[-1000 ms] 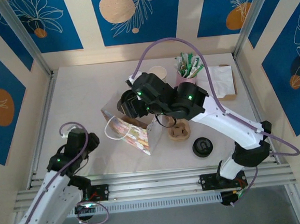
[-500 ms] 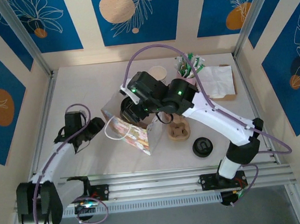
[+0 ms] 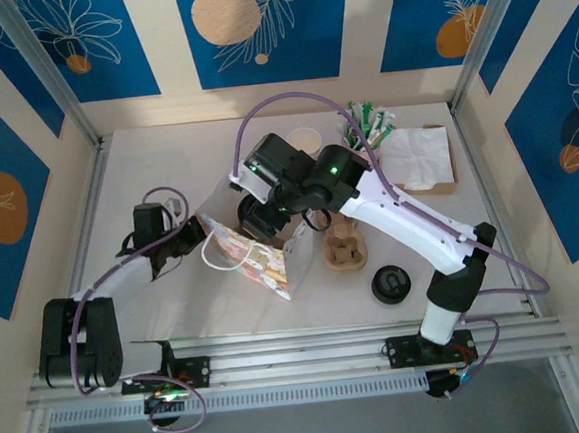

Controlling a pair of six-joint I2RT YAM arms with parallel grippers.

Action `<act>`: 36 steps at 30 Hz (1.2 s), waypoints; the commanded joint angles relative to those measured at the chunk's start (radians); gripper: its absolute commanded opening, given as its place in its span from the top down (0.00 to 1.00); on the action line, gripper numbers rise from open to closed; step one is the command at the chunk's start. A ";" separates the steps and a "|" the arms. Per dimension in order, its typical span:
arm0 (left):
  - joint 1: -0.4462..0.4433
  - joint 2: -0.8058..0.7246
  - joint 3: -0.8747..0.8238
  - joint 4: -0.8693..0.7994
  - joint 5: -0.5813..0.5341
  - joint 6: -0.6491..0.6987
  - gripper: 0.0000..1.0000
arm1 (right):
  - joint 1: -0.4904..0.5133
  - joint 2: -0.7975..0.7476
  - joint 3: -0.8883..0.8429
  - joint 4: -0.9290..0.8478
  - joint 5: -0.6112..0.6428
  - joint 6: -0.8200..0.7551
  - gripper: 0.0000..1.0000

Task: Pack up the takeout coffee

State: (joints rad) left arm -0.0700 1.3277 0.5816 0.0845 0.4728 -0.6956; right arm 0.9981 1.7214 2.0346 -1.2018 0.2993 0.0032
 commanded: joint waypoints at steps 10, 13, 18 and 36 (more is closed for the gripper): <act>-0.072 0.104 0.027 0.122 0.068 0.039 0.39 | -0.017 0.075 0.055 -0.090 -0.063 -0.063 0.42; -0.104 0.128 0.025 0.144 0.079 0.033 0.39 | -0.017 0.085 0.056 -0.098 -0.062 -0.062 0.41; -0.158 0.159 0.022 0.176 0.108 0.031 0.38 | -0.015 0.092 0.043 -0.114 -0.071 -0.061 0.42; -0.168 0.063 0.000 0.025 -0.013 0.078 0.37 | -0.009 0.103 -0.044 -0.095 -0.046 -0.048 0.42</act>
State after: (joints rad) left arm -0.2325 1.4220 0.5957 0.1619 0.5026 -0.6498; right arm 0.9852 1.8107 2.0037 -1.2953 0.2581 -0.0444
